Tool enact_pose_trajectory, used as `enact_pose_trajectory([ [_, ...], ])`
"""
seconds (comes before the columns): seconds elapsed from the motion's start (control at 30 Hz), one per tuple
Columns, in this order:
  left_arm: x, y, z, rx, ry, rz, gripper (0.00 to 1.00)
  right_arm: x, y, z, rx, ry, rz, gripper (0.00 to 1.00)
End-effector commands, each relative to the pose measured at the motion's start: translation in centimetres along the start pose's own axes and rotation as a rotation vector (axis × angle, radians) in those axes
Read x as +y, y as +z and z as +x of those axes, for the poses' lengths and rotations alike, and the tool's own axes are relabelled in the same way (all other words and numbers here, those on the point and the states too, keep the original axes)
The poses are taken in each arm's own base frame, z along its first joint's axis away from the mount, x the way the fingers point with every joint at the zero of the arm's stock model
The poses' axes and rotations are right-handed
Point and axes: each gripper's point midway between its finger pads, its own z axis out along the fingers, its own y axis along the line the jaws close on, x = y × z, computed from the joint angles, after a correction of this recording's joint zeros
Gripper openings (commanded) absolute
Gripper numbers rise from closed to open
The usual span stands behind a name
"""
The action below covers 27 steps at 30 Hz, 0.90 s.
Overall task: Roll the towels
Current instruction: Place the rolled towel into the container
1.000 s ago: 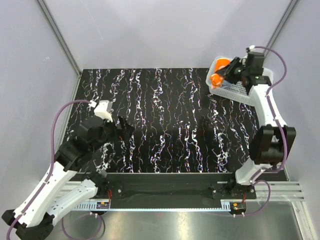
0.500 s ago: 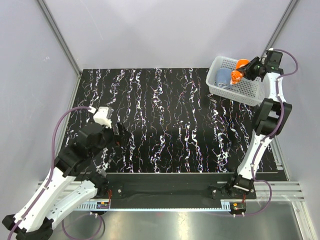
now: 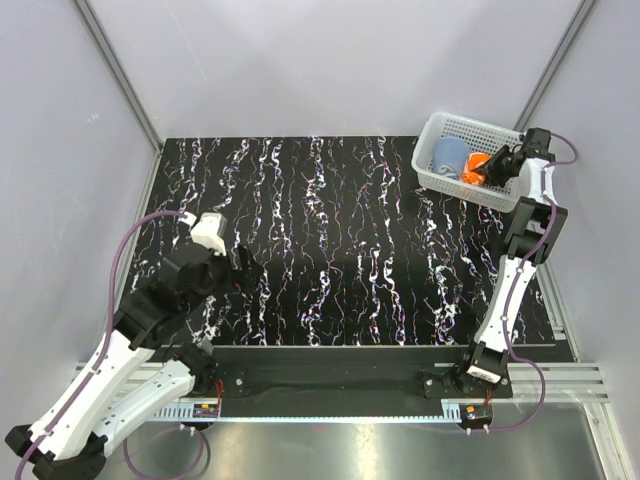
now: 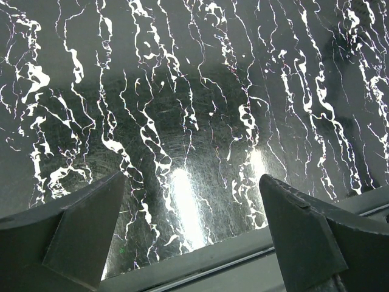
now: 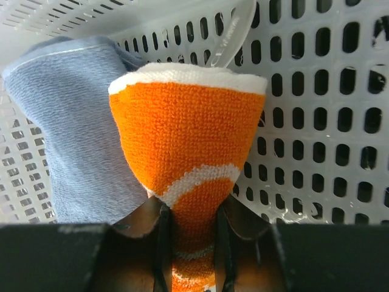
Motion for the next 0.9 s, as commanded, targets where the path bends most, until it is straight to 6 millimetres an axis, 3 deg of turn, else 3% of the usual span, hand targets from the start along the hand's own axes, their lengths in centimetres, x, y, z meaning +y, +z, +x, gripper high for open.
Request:
enact_pose_trajectory([
  [0.0,-0.3,0.1,-1.0,-0.037,0.014,0.016,0.99,-2.1,0.1,0.6,0.013,-0.051,0.143,0.02],
  [0.17,-0.2,0.3,-1.0,-0.032,0.014,0.014,0.99,-3.1,0.4,0.5,-0.022,-0.106,0.276,0.07],
  [0.4,-0.1,0.3,-1.0,-0.033,0.011,0.012,0.99,-2.6,1.4,1.3,-0.042,-0.214,0.421,0.12],
  [0.5,-0.1,0.3,-1.0,-0.033,0.011,0.011,0.99,-2.6,1.6,1.7,-0.058,-0.249,0.478,0.24],
  [0.53,-0.1,0.3,-1.1,-0.036,0.009,0.010,0.99,-2.3,1.8,1.9,-0.056,-0.263,0.484,0.35],
  [0.63,-0.1,0.3,-1.0,-0.031,0.009,0.010,0.99,-1.9,1.3,1.5,-0.076,-0.273,0.497,0.50],
  [0.87,0.0,0.4,-1.0,-0.033,0.007,0.009,0.99,0.5,-1.9,-0.5,-0.144,-0.280,0.490,0.67],
])
